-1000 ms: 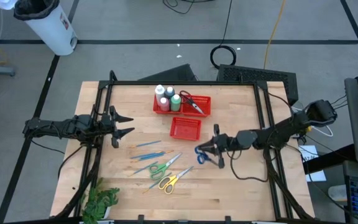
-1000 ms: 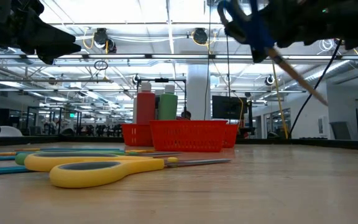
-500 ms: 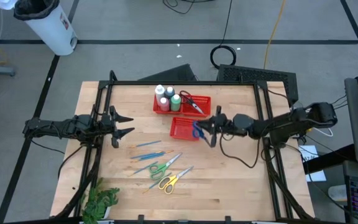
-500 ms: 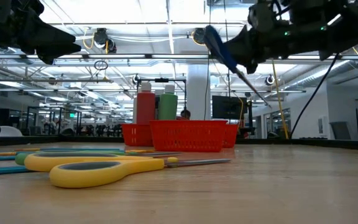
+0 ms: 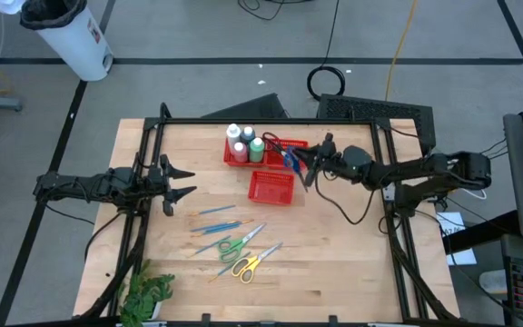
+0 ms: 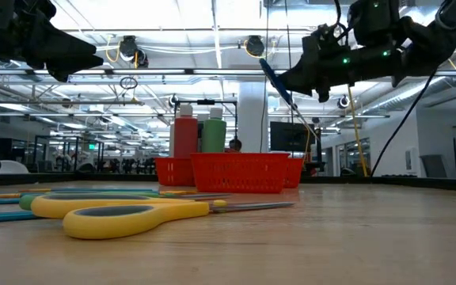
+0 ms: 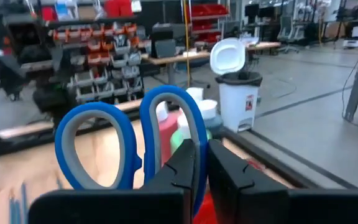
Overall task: Pick & Place Paint Supplies
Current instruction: Put the blue scissors into the top right red bin
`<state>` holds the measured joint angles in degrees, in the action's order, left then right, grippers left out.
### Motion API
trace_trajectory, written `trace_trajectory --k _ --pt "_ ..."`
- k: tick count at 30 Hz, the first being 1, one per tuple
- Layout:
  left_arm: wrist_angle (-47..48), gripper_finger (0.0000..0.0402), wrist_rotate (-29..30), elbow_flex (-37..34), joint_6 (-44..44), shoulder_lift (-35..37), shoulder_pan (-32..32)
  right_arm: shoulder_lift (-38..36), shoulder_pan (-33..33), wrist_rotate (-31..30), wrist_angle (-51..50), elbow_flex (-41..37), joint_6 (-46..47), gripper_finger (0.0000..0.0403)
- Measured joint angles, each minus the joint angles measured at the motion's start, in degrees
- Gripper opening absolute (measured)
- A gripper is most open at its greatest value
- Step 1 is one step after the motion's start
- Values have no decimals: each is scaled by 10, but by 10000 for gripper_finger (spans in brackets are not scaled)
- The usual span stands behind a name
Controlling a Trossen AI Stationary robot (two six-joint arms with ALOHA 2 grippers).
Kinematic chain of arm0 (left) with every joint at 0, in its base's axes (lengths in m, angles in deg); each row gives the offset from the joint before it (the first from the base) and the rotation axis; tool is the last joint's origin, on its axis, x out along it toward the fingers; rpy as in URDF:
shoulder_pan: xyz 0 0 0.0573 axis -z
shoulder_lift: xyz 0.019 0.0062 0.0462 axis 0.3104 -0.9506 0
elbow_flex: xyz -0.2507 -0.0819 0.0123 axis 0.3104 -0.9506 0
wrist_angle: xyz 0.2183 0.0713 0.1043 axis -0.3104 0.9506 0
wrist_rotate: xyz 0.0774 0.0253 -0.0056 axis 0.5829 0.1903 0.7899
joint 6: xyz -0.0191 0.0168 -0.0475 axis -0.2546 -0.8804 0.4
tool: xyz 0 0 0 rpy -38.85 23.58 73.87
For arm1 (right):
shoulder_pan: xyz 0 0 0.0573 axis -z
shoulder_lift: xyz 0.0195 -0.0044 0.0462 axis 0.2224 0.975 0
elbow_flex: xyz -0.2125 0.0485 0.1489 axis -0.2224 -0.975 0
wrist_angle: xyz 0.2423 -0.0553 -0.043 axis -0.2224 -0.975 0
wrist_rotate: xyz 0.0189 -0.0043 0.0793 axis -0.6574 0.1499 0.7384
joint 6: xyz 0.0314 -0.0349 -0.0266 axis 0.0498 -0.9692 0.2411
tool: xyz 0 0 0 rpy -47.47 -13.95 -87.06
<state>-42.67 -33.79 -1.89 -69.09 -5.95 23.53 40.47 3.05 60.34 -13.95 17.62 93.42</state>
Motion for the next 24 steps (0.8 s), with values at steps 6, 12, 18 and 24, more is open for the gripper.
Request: trace_trajectory --k 6,12,18,24 --pt "0 209 0 0 0 0 0 0 54 50 10 23 -2 13" --pt "0 209 0 0 0 0 0 5 110 92 -58 75 -14 13" --pt "0 209 0 0 0 0 0 51 156 145 -73 122 -23 13" --pt "0 209 0 0 0 0 0 134 174 153 -75 158 -49 13"
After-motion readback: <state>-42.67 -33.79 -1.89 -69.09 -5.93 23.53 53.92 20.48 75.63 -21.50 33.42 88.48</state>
